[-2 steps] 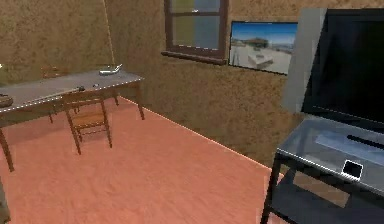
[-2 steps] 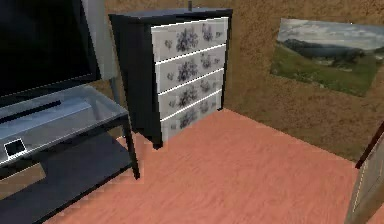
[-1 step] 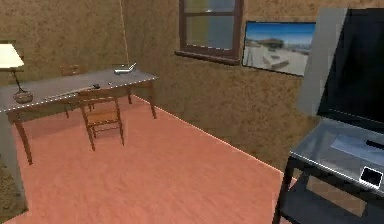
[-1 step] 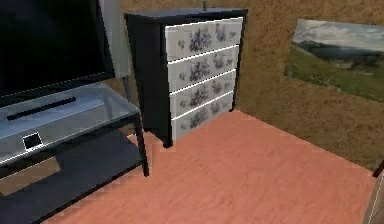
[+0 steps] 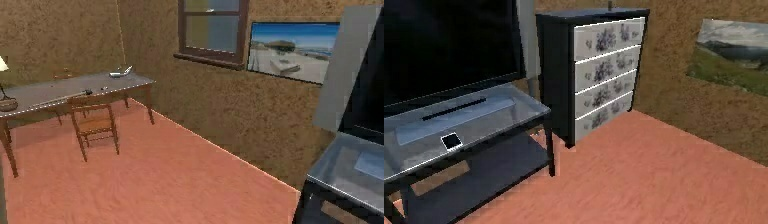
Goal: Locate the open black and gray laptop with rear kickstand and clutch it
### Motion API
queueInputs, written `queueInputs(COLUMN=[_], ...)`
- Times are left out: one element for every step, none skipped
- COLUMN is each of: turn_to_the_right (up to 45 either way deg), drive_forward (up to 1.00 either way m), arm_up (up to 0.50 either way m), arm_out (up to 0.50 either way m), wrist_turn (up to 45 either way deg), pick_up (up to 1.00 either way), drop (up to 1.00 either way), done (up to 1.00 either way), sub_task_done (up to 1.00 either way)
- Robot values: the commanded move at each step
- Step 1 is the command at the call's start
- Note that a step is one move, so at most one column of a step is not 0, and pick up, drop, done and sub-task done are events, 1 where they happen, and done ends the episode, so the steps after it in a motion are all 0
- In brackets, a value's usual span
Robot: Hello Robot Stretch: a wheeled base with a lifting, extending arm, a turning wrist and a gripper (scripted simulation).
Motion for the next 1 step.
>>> queueInputs(turn_to_the_right=[-39.0], drive_forward=[0.0], arm_up=[0.0], arm_out=[0.0], wrist_turn=[0.0], pick_up=[0.0], drop=[0.0], done=[0.0], sub_task_done=[0.0])
